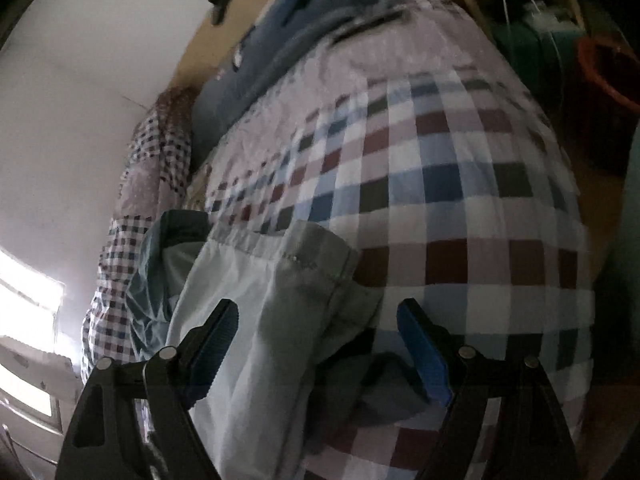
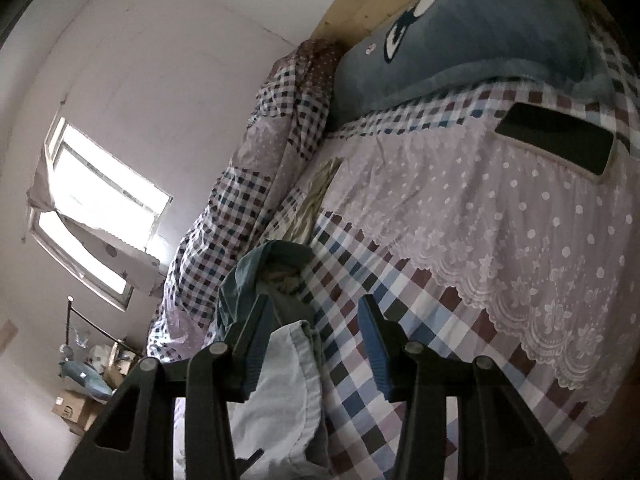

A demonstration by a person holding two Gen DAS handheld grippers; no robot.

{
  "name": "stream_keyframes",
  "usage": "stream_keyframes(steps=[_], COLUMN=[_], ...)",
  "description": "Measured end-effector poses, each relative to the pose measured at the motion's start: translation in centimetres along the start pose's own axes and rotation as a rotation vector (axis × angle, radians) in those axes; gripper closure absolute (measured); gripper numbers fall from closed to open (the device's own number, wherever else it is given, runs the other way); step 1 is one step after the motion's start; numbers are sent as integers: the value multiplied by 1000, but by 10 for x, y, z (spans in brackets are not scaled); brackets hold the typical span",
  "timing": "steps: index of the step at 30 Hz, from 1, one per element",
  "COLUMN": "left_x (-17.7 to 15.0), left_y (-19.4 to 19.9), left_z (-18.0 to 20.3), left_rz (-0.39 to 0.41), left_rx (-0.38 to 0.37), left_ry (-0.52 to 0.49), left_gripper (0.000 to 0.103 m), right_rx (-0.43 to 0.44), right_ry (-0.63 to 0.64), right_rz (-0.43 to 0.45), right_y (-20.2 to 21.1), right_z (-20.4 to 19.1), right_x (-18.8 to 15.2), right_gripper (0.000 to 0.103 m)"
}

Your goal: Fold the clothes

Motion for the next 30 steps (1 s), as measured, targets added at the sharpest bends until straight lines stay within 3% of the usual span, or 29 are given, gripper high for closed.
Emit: stream_keyframes(steps=[5, 7, 8, 9, 12, 17, 22, 30], left_x=[4, 4, 3, 2, 2, -3, -26, -63], left_y=[-6, -8, -9, -9, -3, 22, 42, 56], left_z=[2, -2, -3, -4, -16, -70, -114, -132], left_rz=[-29, -40, -46, -47, -27, 81, 179, 293], left_rx=[0, -26, -42, -52, -102, -272, -427, -510], left_ry=[-26, -7, 4, 18, 115, 451, 729, 953], left_gripper=[21, 41, 57, 65, 73, 75, 75, 75], right_rx=[1, 3, 4, 3, 5, 34, 133, 319], right_ry=[-27, -36, -39, -39, -37, -18, 8, -56], right_rz=[1, 1, 2, 3, -2, -40, -168, -387], right_y=[4, 6, 7, 8, 9, 1, -33, -95], right_z=[13, 18, 19, 20, 23, 21, 9, -16], right_x=[4, 5, 6, 6, 7, 3, -17, -62], right_gripper=[55, 55, 55, 54, 54, 52, 50, 48])
Point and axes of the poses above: each gripper's, at about its wrist camera, not at the fingertips, and y roughly against the way its jaws point, z to its right, x to its top, the point moved 6 cm from there along -y, roughly the way its jaws point, and after that the axes turned 7 degrees about -z, right-handed, at the moved point
